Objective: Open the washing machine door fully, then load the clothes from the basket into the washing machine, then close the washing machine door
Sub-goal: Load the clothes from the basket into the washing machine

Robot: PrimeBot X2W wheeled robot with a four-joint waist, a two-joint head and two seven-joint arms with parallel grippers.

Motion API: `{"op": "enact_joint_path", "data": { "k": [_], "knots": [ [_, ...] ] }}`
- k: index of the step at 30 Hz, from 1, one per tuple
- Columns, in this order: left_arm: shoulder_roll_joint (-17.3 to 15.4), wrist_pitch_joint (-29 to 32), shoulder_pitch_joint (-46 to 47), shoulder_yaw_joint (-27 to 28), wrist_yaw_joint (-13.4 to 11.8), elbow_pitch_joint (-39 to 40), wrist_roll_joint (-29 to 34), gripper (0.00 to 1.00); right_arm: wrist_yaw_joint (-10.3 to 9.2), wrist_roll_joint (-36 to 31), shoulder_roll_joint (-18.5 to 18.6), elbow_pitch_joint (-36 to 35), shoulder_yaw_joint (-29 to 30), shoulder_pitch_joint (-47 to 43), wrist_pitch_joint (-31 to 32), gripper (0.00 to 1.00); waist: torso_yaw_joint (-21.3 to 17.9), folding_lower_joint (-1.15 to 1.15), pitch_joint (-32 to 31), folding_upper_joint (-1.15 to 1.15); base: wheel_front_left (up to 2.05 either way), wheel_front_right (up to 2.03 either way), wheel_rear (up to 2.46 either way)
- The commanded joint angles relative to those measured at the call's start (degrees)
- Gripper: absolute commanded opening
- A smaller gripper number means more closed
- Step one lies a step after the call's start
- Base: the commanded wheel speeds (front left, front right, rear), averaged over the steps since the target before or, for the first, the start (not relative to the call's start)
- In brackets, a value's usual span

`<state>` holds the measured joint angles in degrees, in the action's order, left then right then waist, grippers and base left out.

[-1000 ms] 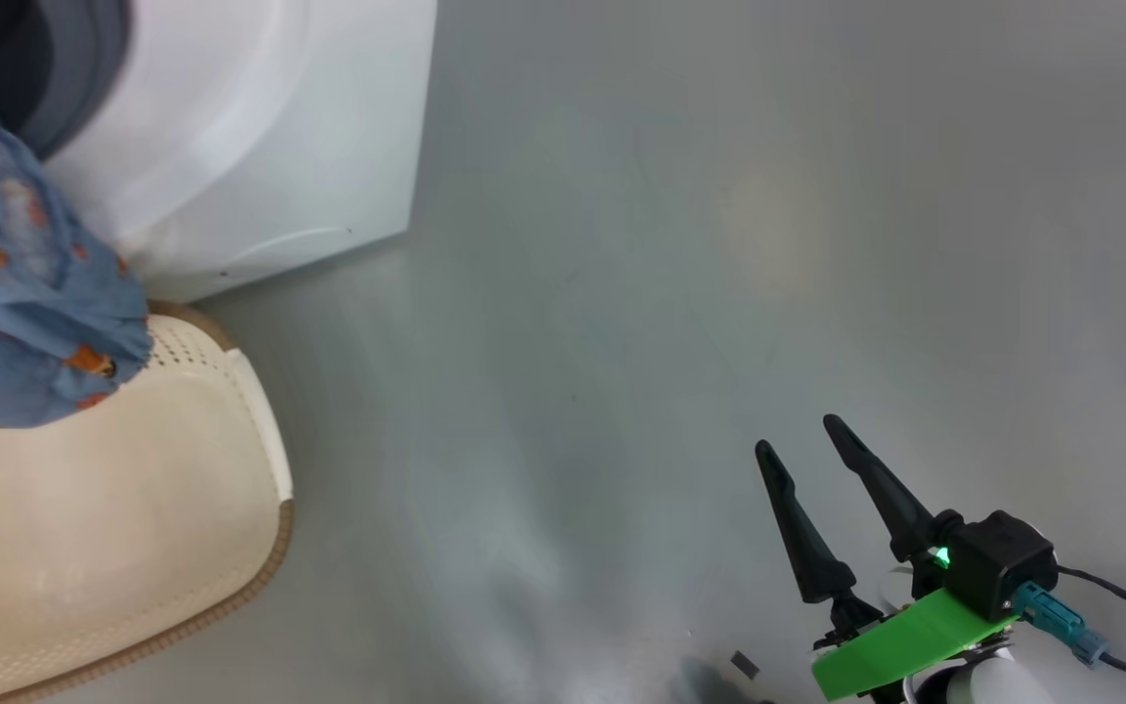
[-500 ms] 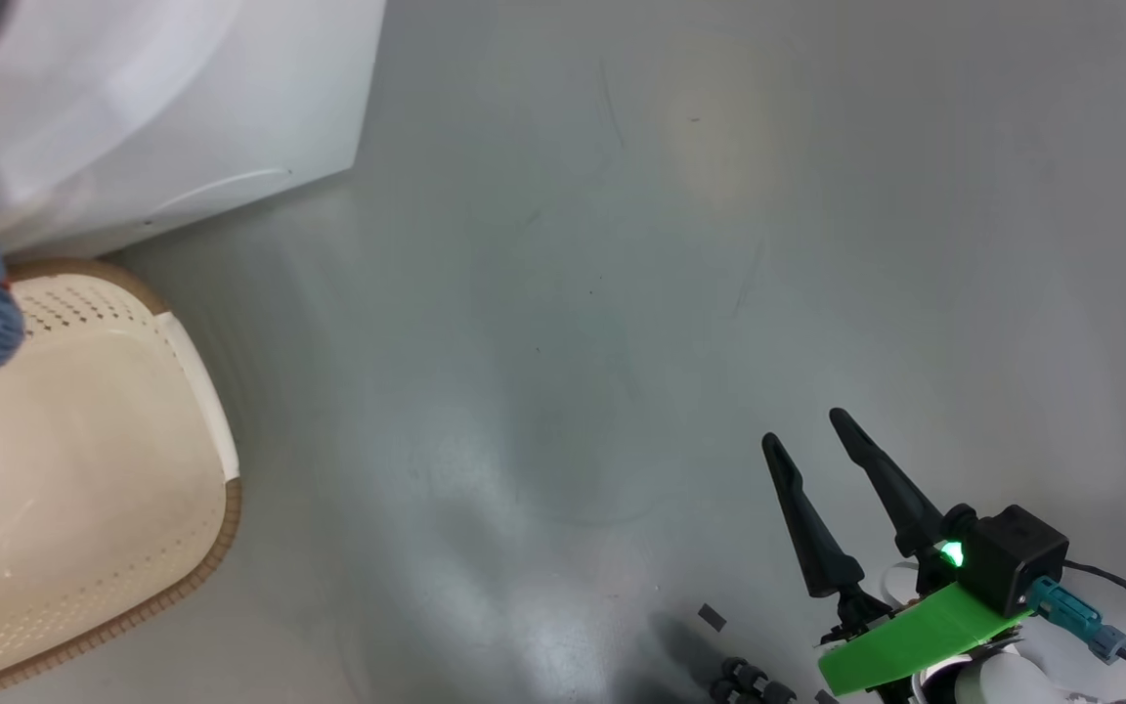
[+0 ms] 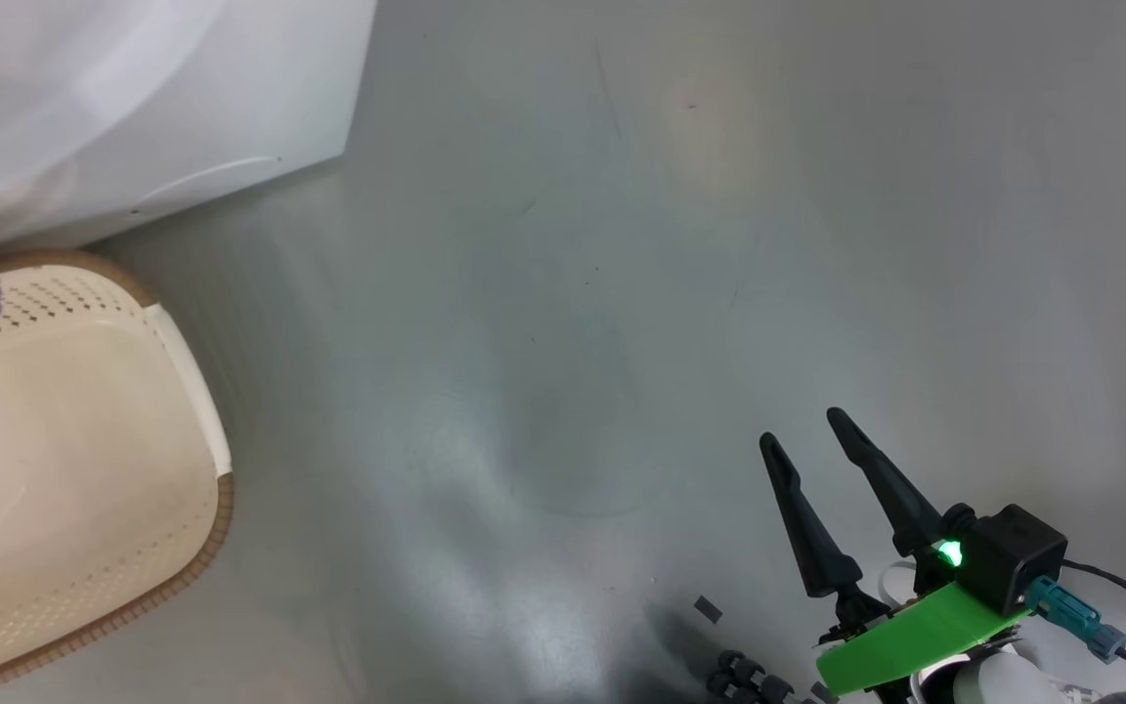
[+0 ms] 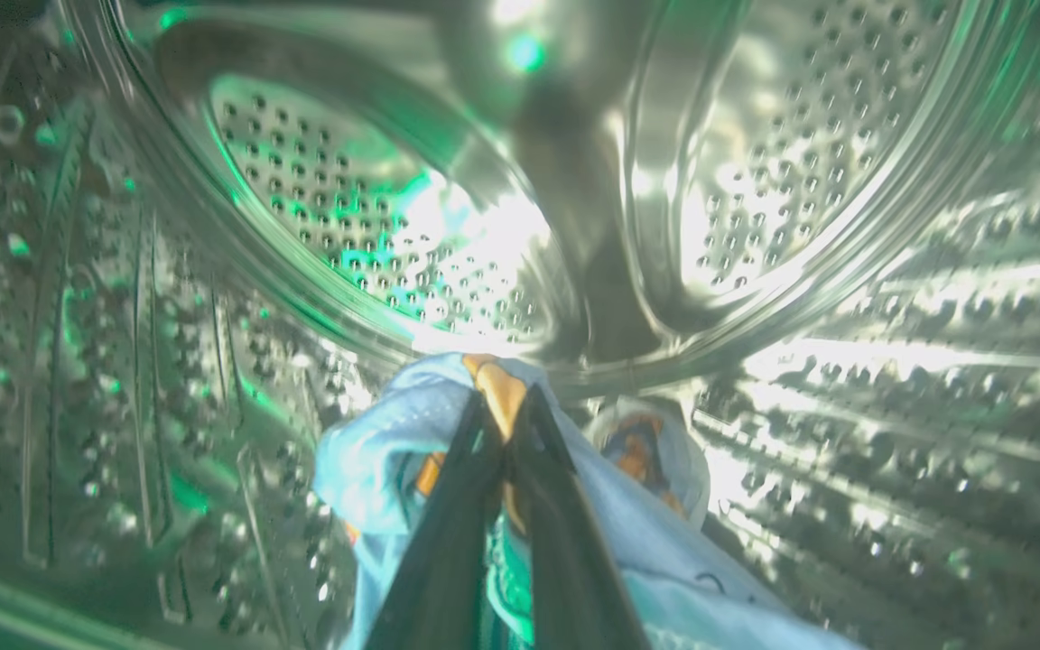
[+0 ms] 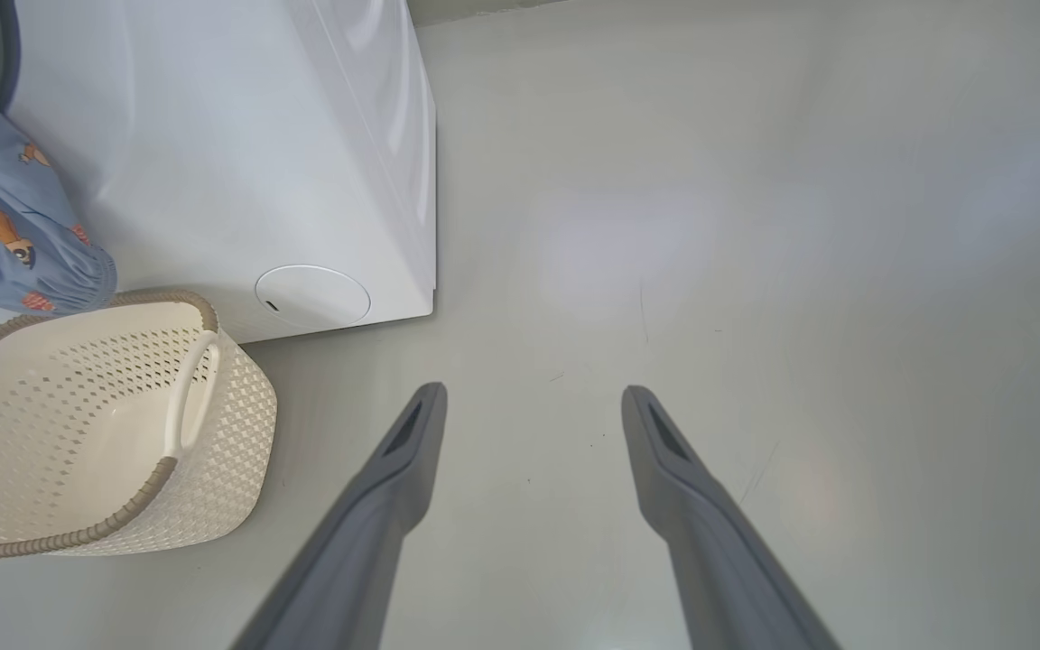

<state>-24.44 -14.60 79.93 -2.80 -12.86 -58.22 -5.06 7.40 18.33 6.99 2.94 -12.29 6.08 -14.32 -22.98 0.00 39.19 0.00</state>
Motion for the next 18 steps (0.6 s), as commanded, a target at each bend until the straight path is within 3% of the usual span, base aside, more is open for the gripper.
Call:
{"op": "enact_joint_path", "data": {
  "k": [1,2,3,4,5,6,18],
  "knots": [
    [-2.0,0.1,1.5,-0.2,-0.1,-0.5,0.4,0.00,0.09,1.0,1.1,-0.8,-1.2,-1.0,-0.7,1.00,0.3,0.00,-0.2,0.00,0.00,0.00,0.00],
    [-1.8,0.4,1.9,-0.4,-0.2,-1.8,0.5,0.00,0.09,1.0,1.0,-0.7,-1.2,-0.9,-0.7,1.00,0.4,0.00,-0.3,0.00,0.00,0.00,0.00],
    [-1.5,1.0,2.3,-0.4,-0.5,-3.4,0.3,0.11,0.09,1.1,1.0,-0.6,-1.1,-0.9,-0.7,1.00,0.6,0.00,-0.6,0.00,0.00,0.00,0.00],
    [-1.3,1.5,2.5,-0.4,-0.9,-4.8,0.2,0.43,0.09,1.1,1.0,-0.6,-1.0,-0.9,-0.7,1.00,0.7,0.00,-0.9,0.00,0.00,0.00,0.00],
    [-1.2,2.0,2.7,-0.7,-1.2,-6.1,0.4,0.51,0.09,1.1,0.9,-0.6,-0.9,-0.8,-0.7,1.00,0.8,0.00,-1.2,0.00,0.00,0.00,0.00],
    [-1.0,2.2,2.7,-0.6,-1.5,-7.2,0.2,1.00,0.09,1.1,1.0,-0.4,-0.8,-0.8,-0.7,1.00,0.9,0.00,-1.6,0.00,0.00,0.00,0.00],
    [3.2,3.1,1.6,1.3,-2.4,-13.4,-3.9,1.00,0.09,0.8,0.6,0.3,0.2,-0.1,-0.7,1.00,3.9,0.00,-5.2,0.00,0.00,0.00,0.00]
  ]
}}
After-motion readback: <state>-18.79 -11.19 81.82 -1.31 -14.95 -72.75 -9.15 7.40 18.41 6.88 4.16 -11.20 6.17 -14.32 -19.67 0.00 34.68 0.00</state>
